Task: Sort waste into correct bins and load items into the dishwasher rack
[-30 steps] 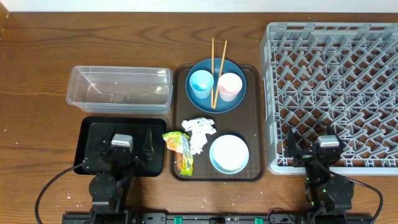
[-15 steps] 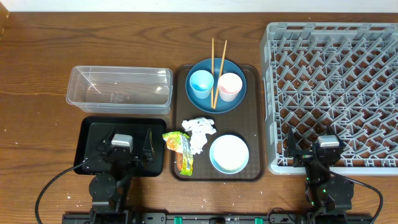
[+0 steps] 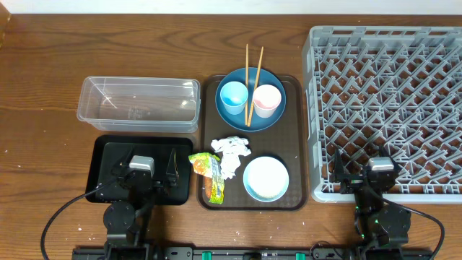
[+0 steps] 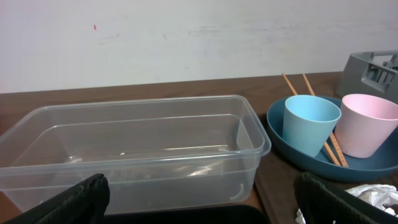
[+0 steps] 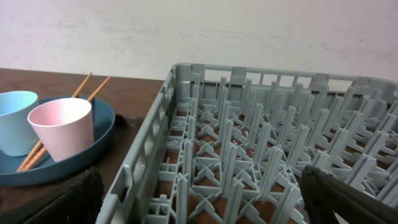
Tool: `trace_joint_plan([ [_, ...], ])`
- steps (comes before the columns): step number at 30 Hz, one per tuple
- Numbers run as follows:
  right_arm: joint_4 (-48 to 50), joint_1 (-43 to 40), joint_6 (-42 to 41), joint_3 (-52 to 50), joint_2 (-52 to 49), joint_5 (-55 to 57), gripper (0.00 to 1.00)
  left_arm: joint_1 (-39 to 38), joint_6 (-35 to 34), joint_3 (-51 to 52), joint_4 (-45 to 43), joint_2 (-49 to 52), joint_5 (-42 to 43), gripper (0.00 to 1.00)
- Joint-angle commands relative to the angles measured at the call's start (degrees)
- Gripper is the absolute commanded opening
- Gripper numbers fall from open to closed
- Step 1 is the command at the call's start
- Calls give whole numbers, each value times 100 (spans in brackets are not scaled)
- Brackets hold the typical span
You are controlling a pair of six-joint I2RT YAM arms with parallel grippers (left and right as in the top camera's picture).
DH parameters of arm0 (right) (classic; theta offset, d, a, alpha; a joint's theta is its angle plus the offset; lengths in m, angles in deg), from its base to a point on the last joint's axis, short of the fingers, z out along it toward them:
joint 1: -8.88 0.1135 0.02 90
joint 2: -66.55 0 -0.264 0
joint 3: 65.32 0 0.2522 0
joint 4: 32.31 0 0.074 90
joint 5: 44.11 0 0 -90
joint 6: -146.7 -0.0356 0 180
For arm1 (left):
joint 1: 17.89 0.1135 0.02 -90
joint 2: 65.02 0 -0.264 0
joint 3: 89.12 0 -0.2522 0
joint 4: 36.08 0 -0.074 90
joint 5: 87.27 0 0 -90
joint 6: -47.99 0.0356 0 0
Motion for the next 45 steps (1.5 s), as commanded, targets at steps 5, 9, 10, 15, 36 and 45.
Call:
trace_joint_plan([
  [5,-17,-35,4,-4,26,42,99,20,39,162,81,11,79,96],
  [9,-17,-35,4,-4,26,42,99,20,37,162,68,11,79,96],
  [10,-17,-35,4,-4,26,42,99,20,37,162,68,11,81,96],
  [15,-17,-33,4,-4,26,42,99,20,33,162,68,11,103,96],
  [36,-17,-35,4,-4,26,42,99,20,-1714,-782,1578,813,2166,96],
  [45,-17,-35,4,-4,26,44,99,20,-1709,-3112,4002,1528,2181,96],
])
